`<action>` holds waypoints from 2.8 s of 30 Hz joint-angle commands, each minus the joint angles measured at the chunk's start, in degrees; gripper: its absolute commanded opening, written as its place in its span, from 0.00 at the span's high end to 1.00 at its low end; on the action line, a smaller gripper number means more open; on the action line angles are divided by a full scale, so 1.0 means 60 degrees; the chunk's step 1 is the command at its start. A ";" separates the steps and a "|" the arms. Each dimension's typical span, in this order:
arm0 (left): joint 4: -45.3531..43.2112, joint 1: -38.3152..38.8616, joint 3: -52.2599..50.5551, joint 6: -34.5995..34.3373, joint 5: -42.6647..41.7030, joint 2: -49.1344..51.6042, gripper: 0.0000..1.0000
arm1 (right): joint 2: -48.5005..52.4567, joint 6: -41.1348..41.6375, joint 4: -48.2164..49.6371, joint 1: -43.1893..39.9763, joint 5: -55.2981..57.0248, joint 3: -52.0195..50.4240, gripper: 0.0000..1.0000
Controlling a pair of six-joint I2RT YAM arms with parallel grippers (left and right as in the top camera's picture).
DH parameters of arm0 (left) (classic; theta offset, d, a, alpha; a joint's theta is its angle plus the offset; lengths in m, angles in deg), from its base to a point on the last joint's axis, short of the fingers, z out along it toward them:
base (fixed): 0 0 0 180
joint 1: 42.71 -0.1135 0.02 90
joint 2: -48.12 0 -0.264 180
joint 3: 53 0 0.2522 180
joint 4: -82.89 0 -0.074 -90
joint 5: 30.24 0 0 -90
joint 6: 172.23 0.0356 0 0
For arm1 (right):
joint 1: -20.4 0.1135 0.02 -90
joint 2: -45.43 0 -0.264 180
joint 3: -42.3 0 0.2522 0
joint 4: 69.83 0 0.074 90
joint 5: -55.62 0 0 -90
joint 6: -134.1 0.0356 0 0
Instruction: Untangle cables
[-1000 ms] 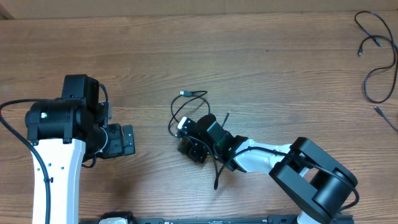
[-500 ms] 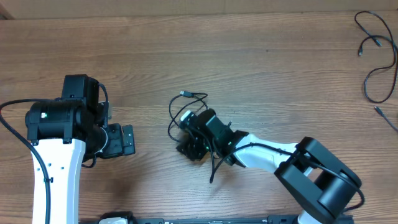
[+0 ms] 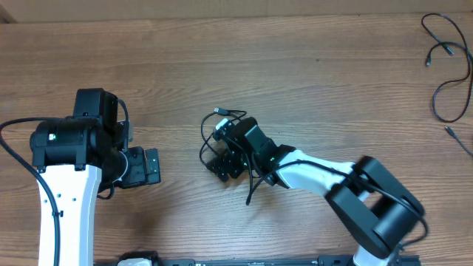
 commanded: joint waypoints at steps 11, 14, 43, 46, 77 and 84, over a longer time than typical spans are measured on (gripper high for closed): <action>0.0015 -0.0091 0.0117 0.0215 -0.0066 0.0022 0.00 | 0.0554 0.0204 -0.0543 0.0219 -0.2266 0.0044 0.13; 0.0015 -0.0091 0.0117 0.0215 -0.0066 0.0022 0.01 | 0.0423 0.0310 -0.0823 0.0226 -0.2415 0.0047 0.11; 0.0015 -0.0091 0.0117 0.0215 -0.0066 0.0022 0.01 | -0.0157 -0.3927 -0.4663 0.0951 0.1344 0.0911 0.16; 0.0015 -0.0091 0.0117 0.0215 -0.0066 0.0022 0.00 | 0.0036 -0.3920 -0.5111 0.0943 0.1337 0.0911 0.27; 0.0015 -0.0091 0.0117 0.0215 -0.0066 0.0022 0.00 | -0.0197 -0.1912 -0.9078 -0.4164 0.2834 0.5388 0.96; 0.0015 -0.0091 0.0117 0.0215 -0.0066 0.0022 0.00 | -0.0186 -0.1945 -0.8513 -0.6470 0.1829 0.5377 0.94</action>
